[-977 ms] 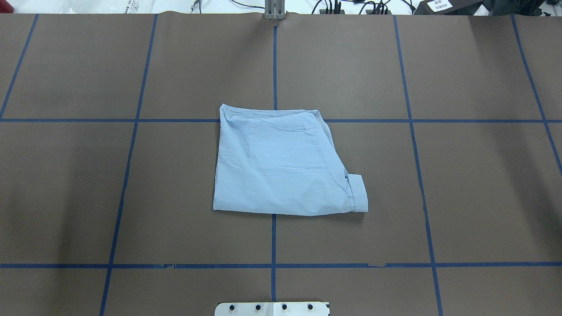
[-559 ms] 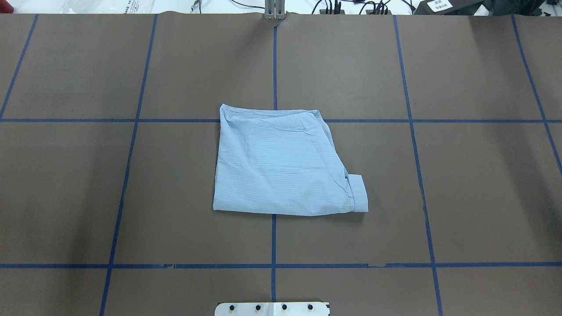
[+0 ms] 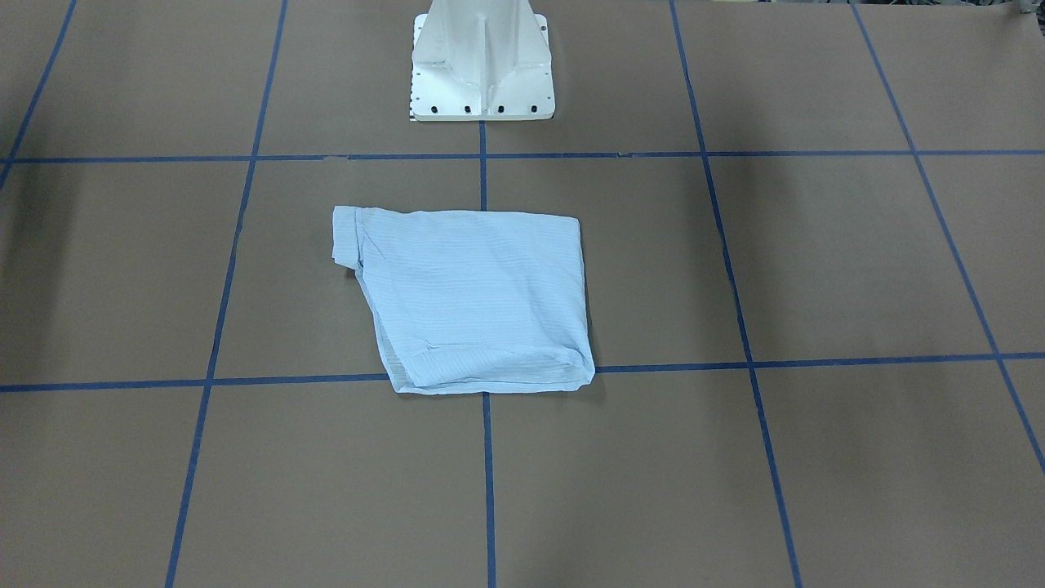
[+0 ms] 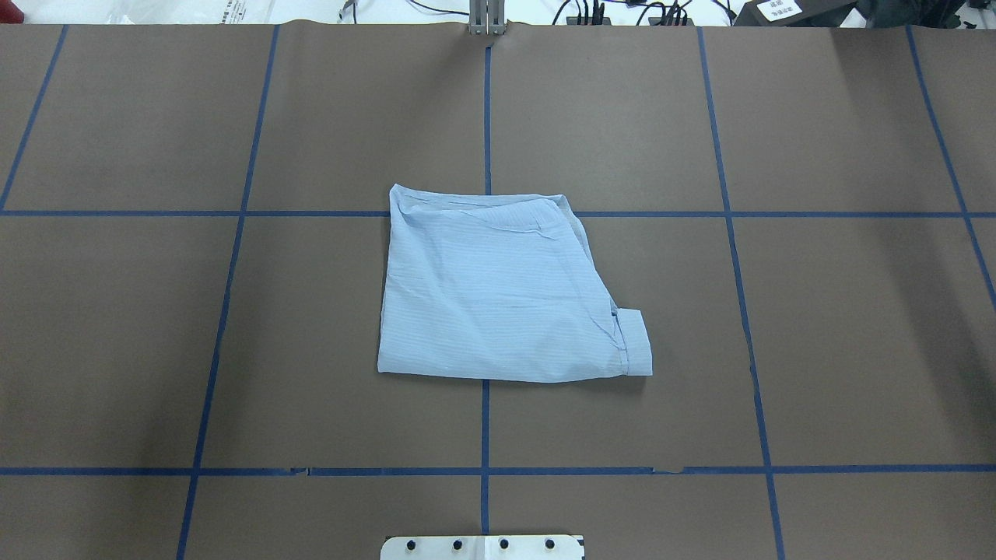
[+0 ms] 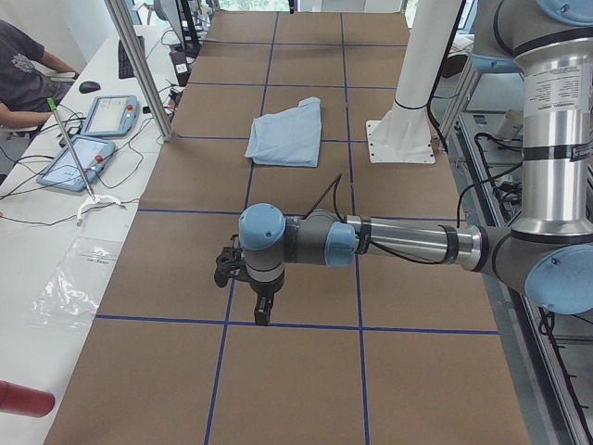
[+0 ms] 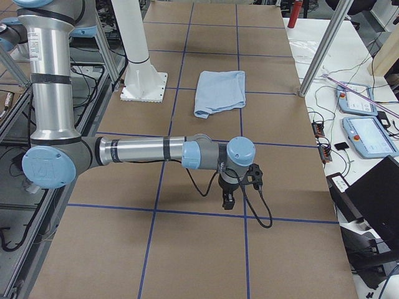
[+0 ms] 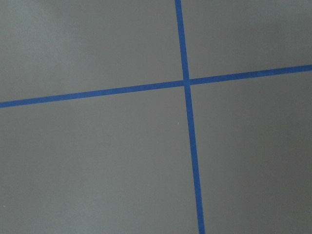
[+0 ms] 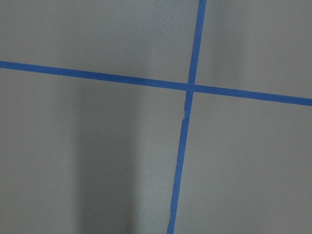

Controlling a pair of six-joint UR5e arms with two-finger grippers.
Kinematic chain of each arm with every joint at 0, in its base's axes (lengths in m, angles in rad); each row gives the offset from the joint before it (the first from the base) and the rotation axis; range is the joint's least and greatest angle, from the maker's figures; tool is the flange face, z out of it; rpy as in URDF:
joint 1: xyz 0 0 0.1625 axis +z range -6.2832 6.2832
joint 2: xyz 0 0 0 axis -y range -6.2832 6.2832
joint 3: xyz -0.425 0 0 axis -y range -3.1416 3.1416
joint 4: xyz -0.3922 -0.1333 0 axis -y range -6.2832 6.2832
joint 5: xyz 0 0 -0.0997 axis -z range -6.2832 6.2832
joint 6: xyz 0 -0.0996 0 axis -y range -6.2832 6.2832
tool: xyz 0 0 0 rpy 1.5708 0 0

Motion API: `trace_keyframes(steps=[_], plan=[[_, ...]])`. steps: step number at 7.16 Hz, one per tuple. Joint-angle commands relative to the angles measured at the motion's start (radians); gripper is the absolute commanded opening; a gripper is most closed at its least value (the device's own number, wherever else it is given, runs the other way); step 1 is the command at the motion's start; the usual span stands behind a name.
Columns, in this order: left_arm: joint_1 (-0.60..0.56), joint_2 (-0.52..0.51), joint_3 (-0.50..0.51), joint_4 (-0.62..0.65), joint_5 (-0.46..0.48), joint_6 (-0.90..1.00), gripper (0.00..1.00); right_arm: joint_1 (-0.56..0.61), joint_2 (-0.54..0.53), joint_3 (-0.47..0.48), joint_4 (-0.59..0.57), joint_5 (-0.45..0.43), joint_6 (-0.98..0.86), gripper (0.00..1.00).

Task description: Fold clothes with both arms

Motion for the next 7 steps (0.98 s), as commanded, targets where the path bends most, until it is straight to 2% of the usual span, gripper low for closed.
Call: trace_keyframes(steps=[1,7], plan=[[0.001,0.001,0.026,-0.007,-0.054,0.004,0.99,0.009,-0.001,-0.007,-0.001,0.000,0.002,1.00],[0.002,-0.002,0.023,-0.005,-0.019,-0.007,0.99,0.064,-0.016,-0.049,0.000,0.002,-0.001,1.00]])
